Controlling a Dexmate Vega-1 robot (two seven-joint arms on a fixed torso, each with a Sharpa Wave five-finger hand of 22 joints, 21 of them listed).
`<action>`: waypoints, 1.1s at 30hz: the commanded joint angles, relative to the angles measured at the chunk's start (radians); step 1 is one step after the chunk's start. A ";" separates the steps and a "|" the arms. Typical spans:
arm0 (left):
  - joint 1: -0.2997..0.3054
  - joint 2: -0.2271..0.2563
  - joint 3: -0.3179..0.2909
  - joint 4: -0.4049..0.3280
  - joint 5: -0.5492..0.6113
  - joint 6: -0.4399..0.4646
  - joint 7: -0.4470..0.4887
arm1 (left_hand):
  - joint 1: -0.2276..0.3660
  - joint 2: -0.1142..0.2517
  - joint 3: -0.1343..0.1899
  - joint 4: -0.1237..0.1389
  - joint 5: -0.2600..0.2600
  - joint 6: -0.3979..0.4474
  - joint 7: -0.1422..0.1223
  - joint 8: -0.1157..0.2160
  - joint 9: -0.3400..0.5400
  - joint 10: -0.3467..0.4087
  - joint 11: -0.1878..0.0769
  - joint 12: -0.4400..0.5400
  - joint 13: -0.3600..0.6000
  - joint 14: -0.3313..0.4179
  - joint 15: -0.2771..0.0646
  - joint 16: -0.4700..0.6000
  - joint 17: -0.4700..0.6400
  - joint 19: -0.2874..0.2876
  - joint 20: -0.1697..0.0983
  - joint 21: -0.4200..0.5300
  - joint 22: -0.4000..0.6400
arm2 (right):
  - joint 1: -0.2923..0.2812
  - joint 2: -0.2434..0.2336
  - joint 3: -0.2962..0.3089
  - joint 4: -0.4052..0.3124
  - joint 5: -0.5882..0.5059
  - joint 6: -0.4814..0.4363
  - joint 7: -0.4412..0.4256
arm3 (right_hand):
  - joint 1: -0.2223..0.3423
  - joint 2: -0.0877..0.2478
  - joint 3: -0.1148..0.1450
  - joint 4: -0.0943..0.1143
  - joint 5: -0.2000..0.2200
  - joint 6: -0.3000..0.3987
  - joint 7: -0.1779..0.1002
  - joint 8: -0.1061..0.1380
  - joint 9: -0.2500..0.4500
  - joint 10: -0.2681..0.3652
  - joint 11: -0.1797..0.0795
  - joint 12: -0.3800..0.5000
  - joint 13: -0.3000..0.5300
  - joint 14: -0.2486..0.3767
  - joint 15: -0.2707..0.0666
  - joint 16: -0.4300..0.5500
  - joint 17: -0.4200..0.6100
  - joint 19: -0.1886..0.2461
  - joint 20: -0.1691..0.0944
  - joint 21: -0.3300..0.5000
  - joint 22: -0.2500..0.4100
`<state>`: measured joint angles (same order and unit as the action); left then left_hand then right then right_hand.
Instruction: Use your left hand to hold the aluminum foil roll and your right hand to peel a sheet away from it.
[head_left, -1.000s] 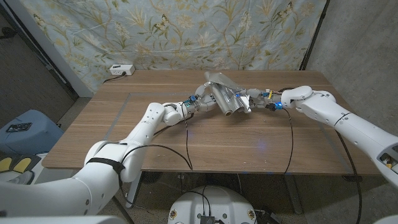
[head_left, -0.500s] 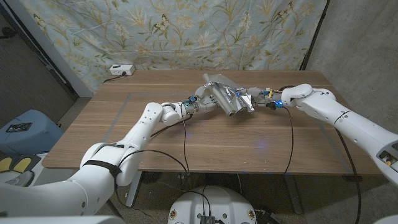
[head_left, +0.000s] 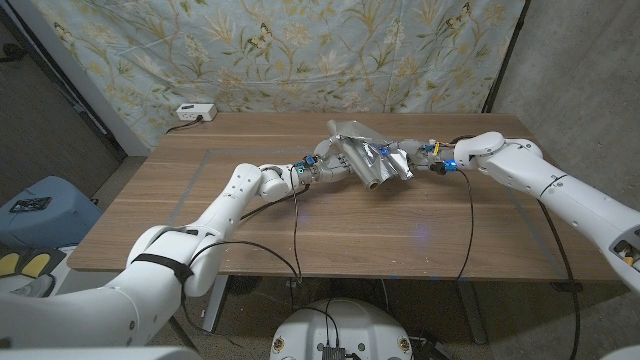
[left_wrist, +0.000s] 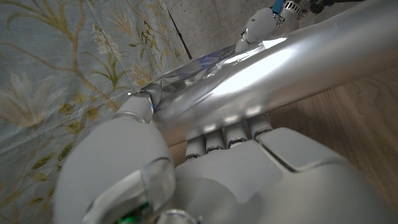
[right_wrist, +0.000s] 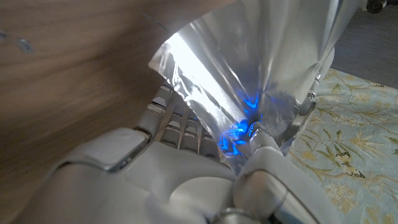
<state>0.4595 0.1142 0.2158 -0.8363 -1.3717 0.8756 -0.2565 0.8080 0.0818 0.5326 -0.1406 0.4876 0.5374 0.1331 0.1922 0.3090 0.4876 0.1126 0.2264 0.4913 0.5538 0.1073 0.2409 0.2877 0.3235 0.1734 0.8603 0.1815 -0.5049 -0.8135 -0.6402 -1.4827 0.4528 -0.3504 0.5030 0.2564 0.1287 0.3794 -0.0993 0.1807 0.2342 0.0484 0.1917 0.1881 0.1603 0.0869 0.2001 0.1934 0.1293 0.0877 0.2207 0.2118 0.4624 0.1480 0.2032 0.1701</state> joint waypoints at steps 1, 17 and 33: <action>-0.029 0.008 0.028 0.046 0.028 0.008 -0.063 | -0.009 0.001 0.006 -0.003 -0.002 -0.001 -0.012 -0.002 -0.003 -0.007 -0.002 -0.006 -0.001 0.001 0.009 -0.001 0.000 0.002 0.011 -0.001 0.001 | 0.023 -0.010 -0.002 -0.007 -0.015 -0.020 -0.001 | 0.004 0.003 -0.001 -0.005 0.001 0.011 0.002 0.009 0.002 0.012 0.000 0.004 0.005 0.009 0.001 0.003 0.001 0.018 0.001 0.005 0.004; -0.078 0.001 0.052 0.136 0.088 0.014 -0.157 | -0.021 0.000 0.006 -0.002 -0.006 -0.024 -0.012 -0.007 -0.018 -0.021 0.006 -0.009 -0.005 -0.010 0.020 -0.007 -0.007 -0.004 0.019 -0.008 0.001 | 0.038 -0.056 0.017 -0.040 -0.036 -0.044 -0.008 | 0.009 0.004 -0.001 -0.009 0.001 0.033 0.010 0.015 0.002 0.036 -0.005 0.012 0.005 0.030 -0.011 0.011 0.000 0.037 -0.008 0.008 0.004; -0.120 -0.015 0.058 0.222 0.151 0.012 -0.243 | -0.028 0.001 0.005 -0.002 -0.012 -0.024 -0.013 -0.003 -0.030 -0.023 0.007 -0.008 -0.007 -0.008 0.022 -0.005 -0.012 -0.004 0.023 -0.012 0.001 | 0.037 -0.070 0.017 -0.068 -0.057 -0.077 -0.031 | 0.170 -0.002 0.042 -0.071 -0.003 0.307 0.003 0.063 0.000 0.311 -0.025 0.059 0.002 0.289 -0.101 0.073 -0.012 0.217 -0.126 0.032 0.005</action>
<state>0.3676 0.1090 0.2673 -0.6706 -1.2628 0.8893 -0.4417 0.7866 0.0789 0.5325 -0.1407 0.4799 0.5176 0.1216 0.1876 0.2784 0.4676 0.1143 0.2182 0.4819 0.5393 0.1216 0.2362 0.2737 0.3196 0.1878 0.8483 0.1812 -0.4731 -0.8762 -0.6192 -1.5375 0.4104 -0.4004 0.4787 0.4044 0.1277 0.4183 -0.1659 0.1807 0.5017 0.0567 0.2472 0.1859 0.4317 0.0644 0.2512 0.1934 0.3788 -0.0003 0.2809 0.1955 0.6561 0.0364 0.2291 0.1701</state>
